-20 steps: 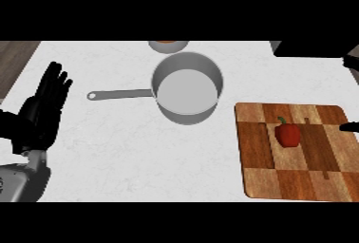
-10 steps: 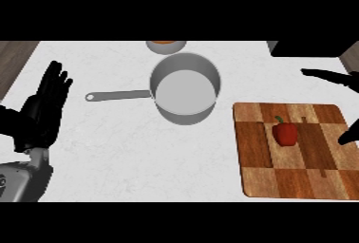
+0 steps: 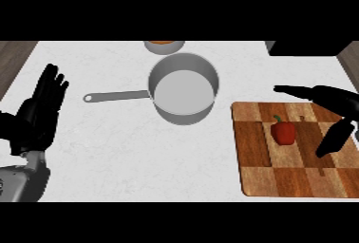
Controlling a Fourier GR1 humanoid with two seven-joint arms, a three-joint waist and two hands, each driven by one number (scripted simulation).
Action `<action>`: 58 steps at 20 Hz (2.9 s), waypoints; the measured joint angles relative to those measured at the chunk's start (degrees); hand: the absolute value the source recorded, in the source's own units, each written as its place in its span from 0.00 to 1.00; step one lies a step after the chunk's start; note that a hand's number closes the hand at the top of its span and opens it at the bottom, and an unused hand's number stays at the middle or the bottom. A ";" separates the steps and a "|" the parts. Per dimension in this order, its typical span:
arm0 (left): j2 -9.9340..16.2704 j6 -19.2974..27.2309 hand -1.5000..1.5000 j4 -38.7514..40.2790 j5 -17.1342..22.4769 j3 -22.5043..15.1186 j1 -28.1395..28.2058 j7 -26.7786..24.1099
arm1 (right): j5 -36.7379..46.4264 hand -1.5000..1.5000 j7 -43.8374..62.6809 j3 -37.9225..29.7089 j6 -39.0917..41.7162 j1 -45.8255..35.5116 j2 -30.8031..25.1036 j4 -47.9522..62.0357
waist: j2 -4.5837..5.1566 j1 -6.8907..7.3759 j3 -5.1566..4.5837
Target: Pick the bell pepper from the cutting board and place it in the pot
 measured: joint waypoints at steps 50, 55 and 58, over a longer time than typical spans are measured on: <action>-7.93 -7.17 0.50 -2.66 -7.86 5.35 -0.80 4.32 | 35.98 1.00 4.94 1.15 -12.13 -1.72 33.74 9.49 | -0.75 2.71 -0.95; -8.45 -8.35 0.50 -2.30 -7.61 3.83 -1.92 4.36 | 32.90 1.00 17.41 4.93 -14.82 -2.89 38.78 5.53 | -0.84 5.59 -0.57; -8.80 -8.60 0.50 -1.93 -7.64 3.20 -2.67 4.47 | 30.54 1.00 24.59 7.11 -17.91 -3.35 39.71 1.18 | -1.19 6.39 -0.46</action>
